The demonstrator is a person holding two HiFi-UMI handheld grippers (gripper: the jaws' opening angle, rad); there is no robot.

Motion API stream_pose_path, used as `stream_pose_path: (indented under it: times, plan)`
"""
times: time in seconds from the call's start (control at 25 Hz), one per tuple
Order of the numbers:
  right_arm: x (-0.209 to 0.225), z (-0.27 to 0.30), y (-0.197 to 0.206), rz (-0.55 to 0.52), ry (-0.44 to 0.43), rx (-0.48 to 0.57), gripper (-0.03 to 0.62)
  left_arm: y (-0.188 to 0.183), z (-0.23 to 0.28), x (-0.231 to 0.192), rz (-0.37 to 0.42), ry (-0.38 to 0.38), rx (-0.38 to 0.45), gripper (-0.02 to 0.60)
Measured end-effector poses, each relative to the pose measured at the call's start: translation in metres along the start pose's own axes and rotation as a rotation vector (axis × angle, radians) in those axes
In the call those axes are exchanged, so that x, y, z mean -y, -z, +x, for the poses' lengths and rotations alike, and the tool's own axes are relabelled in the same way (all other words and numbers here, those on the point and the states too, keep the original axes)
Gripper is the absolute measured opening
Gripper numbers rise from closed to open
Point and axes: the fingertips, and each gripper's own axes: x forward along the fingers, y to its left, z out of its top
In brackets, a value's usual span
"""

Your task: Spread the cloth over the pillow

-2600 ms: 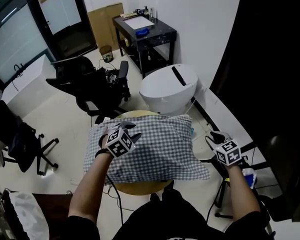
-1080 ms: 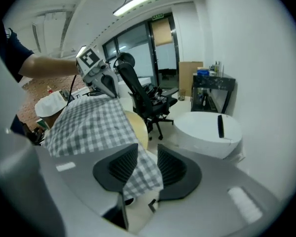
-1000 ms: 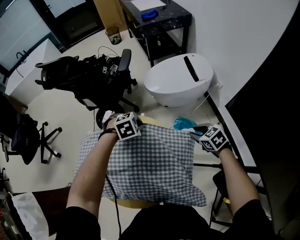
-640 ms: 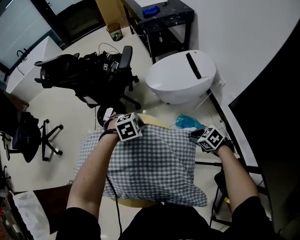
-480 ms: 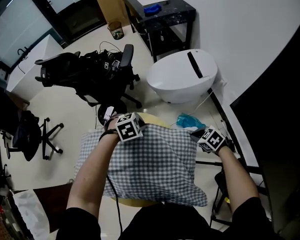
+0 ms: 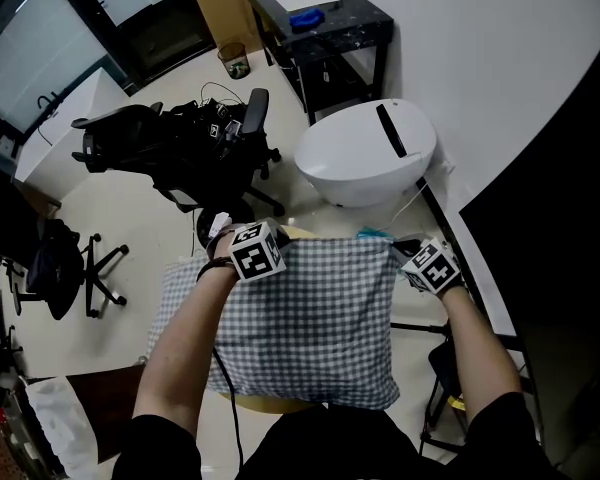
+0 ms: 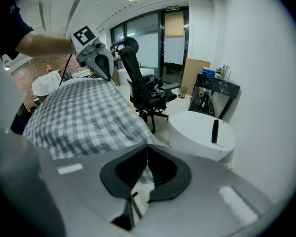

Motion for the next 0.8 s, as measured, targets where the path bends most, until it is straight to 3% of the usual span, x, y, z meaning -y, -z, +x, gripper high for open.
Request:
stream_pose_path:
  times: [0.4, 0.52, 0.64, 0.8]
  plan:
    - [-0.01, 0.03, 0.014, 0.043, -0.03, -0.032, 0.034, 0.024, 0.024, 0.011, -0.037, 0.013, -0.065, 0.0]
    - [-0.007, 0.022, 0.009, 0.045, -0.015, -0.009, 0.089, 0.024, 0.019, 0.011, -0.058, -0.022, -0.054, 0.009]
    - [-0.006, 0.004, -0.004, 0.027, 0.011, 0.037, 0.104, 0.022, 0.004, 0.008, -0.08, -0.073, -0.027, 0.052]
    - [-0.012, -0.031, -0.043, -0.017, 0.05, 0.128, 0.114, 0.02, -0.028, 0.006, -0.086, -0.122, 0.007, 0.06]
